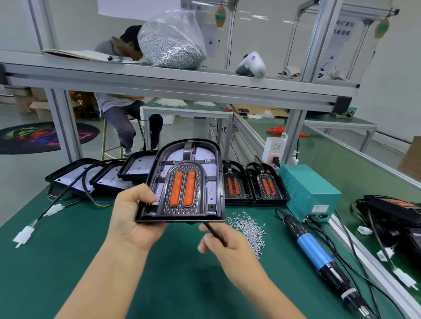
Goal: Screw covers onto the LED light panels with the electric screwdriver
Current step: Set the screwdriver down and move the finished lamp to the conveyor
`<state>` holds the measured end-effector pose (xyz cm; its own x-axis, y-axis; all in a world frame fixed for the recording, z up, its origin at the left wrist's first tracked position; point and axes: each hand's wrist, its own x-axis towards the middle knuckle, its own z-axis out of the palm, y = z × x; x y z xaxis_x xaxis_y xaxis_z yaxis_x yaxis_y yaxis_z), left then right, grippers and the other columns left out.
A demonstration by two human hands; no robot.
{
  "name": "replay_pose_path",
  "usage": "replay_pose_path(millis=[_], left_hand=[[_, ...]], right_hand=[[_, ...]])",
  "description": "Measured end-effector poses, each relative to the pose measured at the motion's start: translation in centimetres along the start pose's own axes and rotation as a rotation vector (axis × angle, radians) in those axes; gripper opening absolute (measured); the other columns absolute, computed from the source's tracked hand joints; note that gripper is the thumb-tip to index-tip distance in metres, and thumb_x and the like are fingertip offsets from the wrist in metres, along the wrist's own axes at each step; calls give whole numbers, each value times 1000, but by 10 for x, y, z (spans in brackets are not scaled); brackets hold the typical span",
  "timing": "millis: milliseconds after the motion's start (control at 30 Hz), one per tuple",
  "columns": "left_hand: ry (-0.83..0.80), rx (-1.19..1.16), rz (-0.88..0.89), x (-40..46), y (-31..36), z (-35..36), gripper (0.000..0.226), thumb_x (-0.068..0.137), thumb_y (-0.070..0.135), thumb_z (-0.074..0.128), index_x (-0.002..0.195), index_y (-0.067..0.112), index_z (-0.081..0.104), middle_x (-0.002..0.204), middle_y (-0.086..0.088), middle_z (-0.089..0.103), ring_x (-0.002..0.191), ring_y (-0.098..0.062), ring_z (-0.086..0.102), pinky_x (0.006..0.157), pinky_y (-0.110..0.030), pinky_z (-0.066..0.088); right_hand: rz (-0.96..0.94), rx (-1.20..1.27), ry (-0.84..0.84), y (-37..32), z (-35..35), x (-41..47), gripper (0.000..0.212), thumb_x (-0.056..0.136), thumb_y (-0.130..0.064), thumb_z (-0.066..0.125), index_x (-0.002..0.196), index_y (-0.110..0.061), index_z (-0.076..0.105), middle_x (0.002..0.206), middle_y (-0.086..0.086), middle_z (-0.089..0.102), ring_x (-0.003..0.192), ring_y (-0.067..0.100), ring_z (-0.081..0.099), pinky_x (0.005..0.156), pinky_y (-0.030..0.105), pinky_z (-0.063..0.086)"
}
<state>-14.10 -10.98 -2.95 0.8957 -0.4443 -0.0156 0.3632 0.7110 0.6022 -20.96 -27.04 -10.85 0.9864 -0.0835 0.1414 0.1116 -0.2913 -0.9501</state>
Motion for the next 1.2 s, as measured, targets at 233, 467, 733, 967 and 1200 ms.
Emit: replay_pose_path(millis=[233,467,733,967,1200], left_hand=[[111,27,-59,0,-16,-13,49,47,-3,34,86,-5,62,77,-15,67,62,-29,65,61,-45,59],[28,286,-46,0,-31,-13,57,44,-8,33,84,5,72,77,-11,65,59,-23,60,58,-28,53],[13,425,-47,-3,-57,-18,65,44,-12,32,97,3,66,71,-11,58,51,-21,49,51,-23,38],[-87,356,-65,1,-84,-13,66,45,-11,32,94,9,71,76,-12,65,53,-22,56,49,-24,48],[-203,390,-159,13,-109,11,71,38,-8,38,101,6,68,68,-9,62,45,-19,49,42,-19,40]], right_hand=[[324,322,35,-12,-36,-4,16,84,2,65,80,-13,60,65,9,68,38,8,40,39,16,28],[580,1086,-2,-15,-61,-7,38,73,-10,59,110,-5,60,84,13,64,59,19,59,57,26,52],[210,308,28,-31,-54,-13,22,93,-22,60,115,-25,61,85,-22,73,76,-9,67,86,26,54],[109,305,176,-11,-54,-27,46,97,-21,57,138,-39,48,117,-16,69,109,6,66,101,34,48],[39,447,229,0,-85,-54,54,83,-28,66,135,-35,53,123,-5,69,113,17,65,96,35,54]])
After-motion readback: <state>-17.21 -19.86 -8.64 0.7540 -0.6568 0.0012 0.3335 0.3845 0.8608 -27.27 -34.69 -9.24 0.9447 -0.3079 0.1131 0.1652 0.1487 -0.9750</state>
